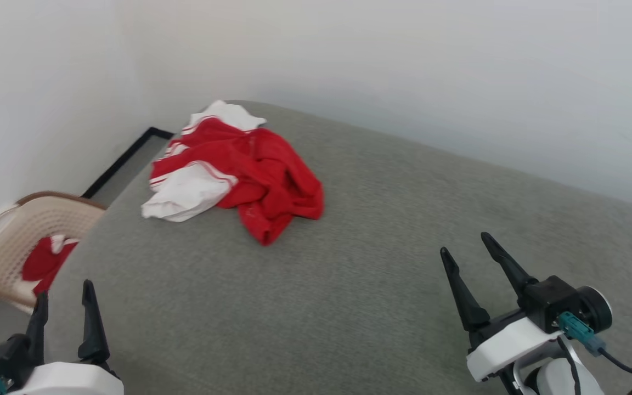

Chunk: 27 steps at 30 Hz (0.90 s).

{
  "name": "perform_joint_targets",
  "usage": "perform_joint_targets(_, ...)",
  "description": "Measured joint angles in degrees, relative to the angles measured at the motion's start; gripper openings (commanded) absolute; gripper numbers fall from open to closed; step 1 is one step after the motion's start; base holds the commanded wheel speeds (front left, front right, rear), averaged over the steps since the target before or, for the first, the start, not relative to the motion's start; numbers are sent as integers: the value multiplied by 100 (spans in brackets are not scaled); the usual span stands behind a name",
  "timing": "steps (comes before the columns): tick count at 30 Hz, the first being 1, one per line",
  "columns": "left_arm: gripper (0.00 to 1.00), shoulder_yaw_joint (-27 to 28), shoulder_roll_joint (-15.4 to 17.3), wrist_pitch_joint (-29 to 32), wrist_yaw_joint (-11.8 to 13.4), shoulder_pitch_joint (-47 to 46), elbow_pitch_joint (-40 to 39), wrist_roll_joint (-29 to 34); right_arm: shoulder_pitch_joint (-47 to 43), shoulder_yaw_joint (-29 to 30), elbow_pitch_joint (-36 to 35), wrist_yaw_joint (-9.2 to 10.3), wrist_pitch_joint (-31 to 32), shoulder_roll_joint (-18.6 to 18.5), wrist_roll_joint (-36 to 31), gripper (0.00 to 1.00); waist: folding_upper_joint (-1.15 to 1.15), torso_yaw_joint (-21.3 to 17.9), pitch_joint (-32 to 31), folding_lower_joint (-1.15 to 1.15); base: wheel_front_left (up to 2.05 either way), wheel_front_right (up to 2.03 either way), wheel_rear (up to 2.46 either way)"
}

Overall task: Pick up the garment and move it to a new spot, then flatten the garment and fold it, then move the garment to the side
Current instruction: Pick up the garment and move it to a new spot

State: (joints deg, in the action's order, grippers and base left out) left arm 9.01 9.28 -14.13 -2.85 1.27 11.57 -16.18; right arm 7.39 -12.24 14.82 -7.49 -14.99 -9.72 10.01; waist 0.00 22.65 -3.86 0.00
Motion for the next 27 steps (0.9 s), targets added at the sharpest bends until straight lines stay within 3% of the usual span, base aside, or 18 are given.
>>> perform_joint_targets(6,100,40,1,5,55,47,-29,-64,51,-67,53,0,0,32,12,100,0,376,-54,0,0,0,0)
perform_joint_targets(15,100,70,9,44,85,54,5,-159,202,-52,83,0,0,5,15,100,0,495,56,0,0,0,0)
perform_joint_targets(21,100,-91,83,129,-23,-540,212,-218,188,207,-31,0,0,-75,-54,100,0,447,238,0,0,0,0)
perform_joint_targets(27,100,-264,259,164,-259,-1417,738,-450,313,250,-238,-1,-5,-274,-94,100,0,155,568,0,0,0,0)
